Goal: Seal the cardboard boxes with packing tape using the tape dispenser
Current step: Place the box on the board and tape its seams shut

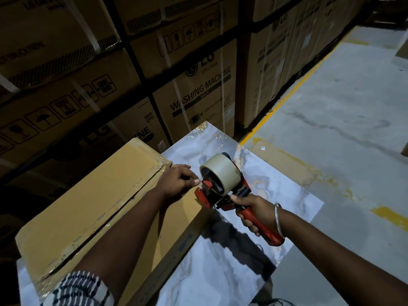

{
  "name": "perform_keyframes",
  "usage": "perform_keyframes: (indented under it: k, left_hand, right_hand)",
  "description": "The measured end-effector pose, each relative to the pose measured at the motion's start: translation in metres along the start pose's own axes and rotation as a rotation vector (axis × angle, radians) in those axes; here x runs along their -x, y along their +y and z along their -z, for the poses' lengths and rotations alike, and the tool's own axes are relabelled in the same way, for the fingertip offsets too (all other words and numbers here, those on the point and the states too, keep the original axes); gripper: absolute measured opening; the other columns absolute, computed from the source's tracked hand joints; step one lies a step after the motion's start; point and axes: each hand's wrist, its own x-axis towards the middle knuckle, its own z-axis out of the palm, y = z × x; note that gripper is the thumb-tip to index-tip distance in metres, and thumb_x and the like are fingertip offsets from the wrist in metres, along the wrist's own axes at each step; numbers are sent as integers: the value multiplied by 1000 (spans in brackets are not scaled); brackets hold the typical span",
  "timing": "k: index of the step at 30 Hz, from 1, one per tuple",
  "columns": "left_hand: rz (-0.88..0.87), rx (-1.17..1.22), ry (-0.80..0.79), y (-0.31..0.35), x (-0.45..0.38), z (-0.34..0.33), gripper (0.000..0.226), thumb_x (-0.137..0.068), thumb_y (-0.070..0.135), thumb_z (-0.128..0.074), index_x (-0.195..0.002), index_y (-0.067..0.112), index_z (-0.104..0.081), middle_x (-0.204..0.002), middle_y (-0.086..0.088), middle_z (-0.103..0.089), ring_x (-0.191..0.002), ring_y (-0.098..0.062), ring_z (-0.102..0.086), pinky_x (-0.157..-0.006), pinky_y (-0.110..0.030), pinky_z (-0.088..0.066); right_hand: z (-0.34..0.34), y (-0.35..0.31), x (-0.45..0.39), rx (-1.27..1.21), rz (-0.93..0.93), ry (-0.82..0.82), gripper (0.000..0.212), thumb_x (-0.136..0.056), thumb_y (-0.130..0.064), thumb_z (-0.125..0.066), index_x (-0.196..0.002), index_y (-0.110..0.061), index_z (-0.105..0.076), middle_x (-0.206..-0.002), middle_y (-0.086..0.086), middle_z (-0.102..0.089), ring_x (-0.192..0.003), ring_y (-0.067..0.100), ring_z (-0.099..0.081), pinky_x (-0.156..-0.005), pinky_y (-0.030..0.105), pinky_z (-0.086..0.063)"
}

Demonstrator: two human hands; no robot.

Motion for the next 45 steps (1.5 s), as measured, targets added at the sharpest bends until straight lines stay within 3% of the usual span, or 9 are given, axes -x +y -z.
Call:
perform_keyframes:
  k: [2,5,12,15,18,20,24,32,45]
  left_hand:
    - [11,25,-6,-3,-3,-2,5,-76,53,-63,-72,51,-65,-107,17,-69,-129,-4,-45,-120,-50,1]
    - [24,16,28,-5,-5,-6,9,-75,52,-63,-74,47,-70,-108,13,-72,-130,-4,-46,-119,-51,-1]
    - [-139,-225,49,33,1,-18,30,-90,11,-56,-107,30,-72,-122,9,-68,-126,-7,-51,-122,-50,5]
    - [-193,-206,-112,49,5,-37,35,-90,28,-43,-109,24,-72,-116,6,-70,-117,-9,-56,-123,-46,-1]
    - [-208,-332,-122,42,5,-48,44,-94,42,-34,-99,22,-73,-105,8,-71,-112,-10,-57,-120,-49,-12]
    - [-211,-344,-130,39,3,-48,39,-92,43,-36,-87,24,-69,-92,11,-65,-107,-12,-58,-120,-48,-14]
    - [-241,-321,-148,42,2,-45,20,-82,38,-43,-69,24,-49,-75,12,-50,-97,-15,-58,-120,-44,-12]
    - [-237,-268,-116,29,-1,-49,13,-97,31,-54,-91,24,-63,-89,12,-59,-105,-11,-57,-119,-40,-13]
    - [-264,-373,-134,34,1,-49,46,-85,56,-37,-93,26,-70,-90,22,-57,-112,-8,-54,-119,-48,-13]
  right_hand:
    - [2,14,3,-54,61,-11,74,-89,-56,-62,-116,12,-60,-56,7,-36,-40,18,-29,-40,25,-27]
    - [4,37,8,-70,126,-9,46,-82,-56,-64,-75,-11,-60,-56,12,-35,-39,21,-27,-41,27,-24]
    - [10,62,7,-166,228,-66,75,-75,-60,-78,-85,11,-55,-56,13,-38,-38,22,-33,-40,26,-29]
    - [7,71,4,-207,241,-96,90,-76,-56,-79,-101,24,-46,-57,14,-39,-37,23,-33,-38,26,-29]
    - [7,76,5,-245,270,-72,57,-83,-43,-71,-103,10,-62,-50,11,-41,-32,19,-34,-37,24,-28]
    - [7,76,6,-233,286,-66,40,-81,-46,-70,-78,-7,-69,-46,10,-42,-31,17,-34,-37,23,-28]
    - [7,72,7,-203,254,-61,57,-79,-57,-68,-65,-4,-53,-47,10,-42,-32,19,-35,-38,24,-27]
    - [9,71,7,-143,263,-68,60,-82,-58,-66,-65,-3,-50,-46,9,-41,-33,20,-35,-39,25,-27]
    - [11,84,11,-32,271,-19,85,-81,-65,-63,-57,13,-42,-48,11,-42,-34,23,-33,-42,26,-31]
